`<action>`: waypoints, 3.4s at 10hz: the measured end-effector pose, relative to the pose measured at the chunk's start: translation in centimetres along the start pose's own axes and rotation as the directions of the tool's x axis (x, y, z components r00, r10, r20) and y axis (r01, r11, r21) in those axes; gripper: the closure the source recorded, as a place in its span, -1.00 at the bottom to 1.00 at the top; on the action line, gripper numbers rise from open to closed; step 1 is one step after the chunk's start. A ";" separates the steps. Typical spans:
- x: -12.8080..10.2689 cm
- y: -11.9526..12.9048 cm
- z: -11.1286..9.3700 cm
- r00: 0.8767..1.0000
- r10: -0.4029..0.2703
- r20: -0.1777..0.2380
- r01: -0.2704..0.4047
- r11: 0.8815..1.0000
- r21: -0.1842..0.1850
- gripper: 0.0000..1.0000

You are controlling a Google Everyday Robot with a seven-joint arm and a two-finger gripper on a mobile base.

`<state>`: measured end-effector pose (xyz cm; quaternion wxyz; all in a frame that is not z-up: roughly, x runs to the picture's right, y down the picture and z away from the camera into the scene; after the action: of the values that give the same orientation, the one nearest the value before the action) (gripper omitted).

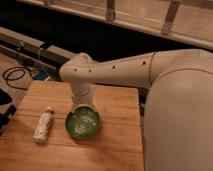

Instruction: Place the bottle in the ceramic bowl

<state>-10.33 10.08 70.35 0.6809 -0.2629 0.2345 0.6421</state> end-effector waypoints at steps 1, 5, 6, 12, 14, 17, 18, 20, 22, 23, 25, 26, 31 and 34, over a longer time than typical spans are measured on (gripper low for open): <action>0.0 0.0 0.0 1.000 0.000 0.000 0.000 1.000 0.000 -0.30; 0.0 0.0 0.0 1.000 0.000 0.000 0.000 1.000 0.000 -0.30; 0.0 0.0 0.0 1.000 0.000 0.000 0.000 1.000 0.000 -0.30; 0.0 0.0 0.0 1.000 0.000 0.000 0.000 1.000 0.000 -0.30; 0.0 0.0 0.0 1.000 0.000 0.000 0.000 1.000 0.000 -0.30; 0.0 0.0 0.0 1.000 0.000 0.000 0.000 1.000 0.000 -0.30; 0.0 0.0 0.0 1.000 0.000 0.000 0.000 1.000 0.000 -0.30; 0.0 0.0 0.0 1.000 0.000 0.000 0.000 1.000 0.000 -0.30; 0.0 0.3 -0.1 1.000 -0.003 0.024 0.003 1.000 -0.004 -0.30; -0.1 1.4 -0.1 0.999 -0.012 0.047 0.012 1.000 -0.013 -0.30; -0.3 5.2 -0.1 0.995 -0.051 0.081 0.053 0.998 -0.032 -0.30; -0.4 7.4 0.0 0.993 -0.074 0.094 0.078 0.996 -0.039 -0.30; 1.2 18.4 0.4 0.964 -0.226 0.144 0.235 0.971 -0.051 -0.30; 1.1 18.2 0.5 0.964 -0.223 0.142 0.232 0.972 -0.048 -0.30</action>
<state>-28.41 11.91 68.94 0.7557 -0.2655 0.1352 0.5832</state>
